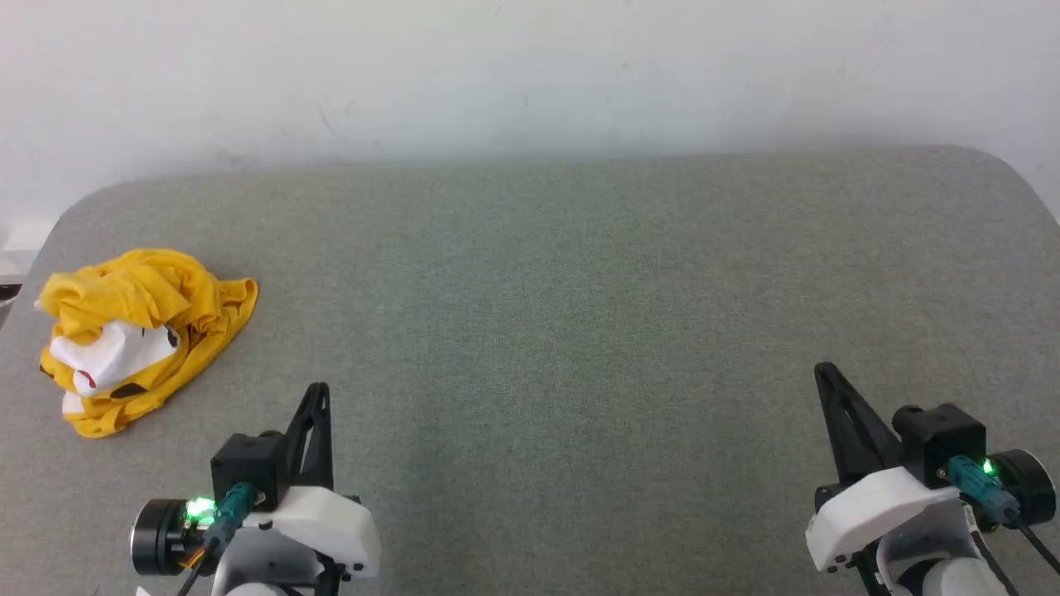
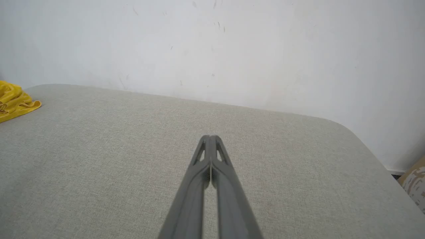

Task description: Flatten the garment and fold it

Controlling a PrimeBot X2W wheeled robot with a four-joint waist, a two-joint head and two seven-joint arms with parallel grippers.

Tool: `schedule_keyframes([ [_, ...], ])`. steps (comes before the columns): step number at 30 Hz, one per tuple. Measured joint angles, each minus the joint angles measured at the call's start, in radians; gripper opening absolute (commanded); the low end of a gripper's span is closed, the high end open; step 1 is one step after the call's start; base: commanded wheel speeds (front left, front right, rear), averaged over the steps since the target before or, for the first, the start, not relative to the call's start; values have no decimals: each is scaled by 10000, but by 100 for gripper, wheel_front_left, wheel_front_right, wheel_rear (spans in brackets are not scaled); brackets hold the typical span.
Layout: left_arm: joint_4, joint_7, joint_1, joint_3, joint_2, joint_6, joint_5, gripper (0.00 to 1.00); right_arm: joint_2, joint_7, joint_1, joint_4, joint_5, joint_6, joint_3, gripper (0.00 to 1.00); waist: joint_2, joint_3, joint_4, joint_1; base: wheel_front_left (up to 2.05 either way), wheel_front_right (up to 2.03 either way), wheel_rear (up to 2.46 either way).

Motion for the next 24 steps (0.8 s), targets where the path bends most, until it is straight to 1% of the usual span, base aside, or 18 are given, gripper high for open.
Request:
schedule_keyframes([
  [24, 0, 0, 0, 0, 0, 0, 0, 0, 0, 0, 0, 0, 0, 0, 0, 0, 0, 0, 0, 0, 0, 0, 0],
])
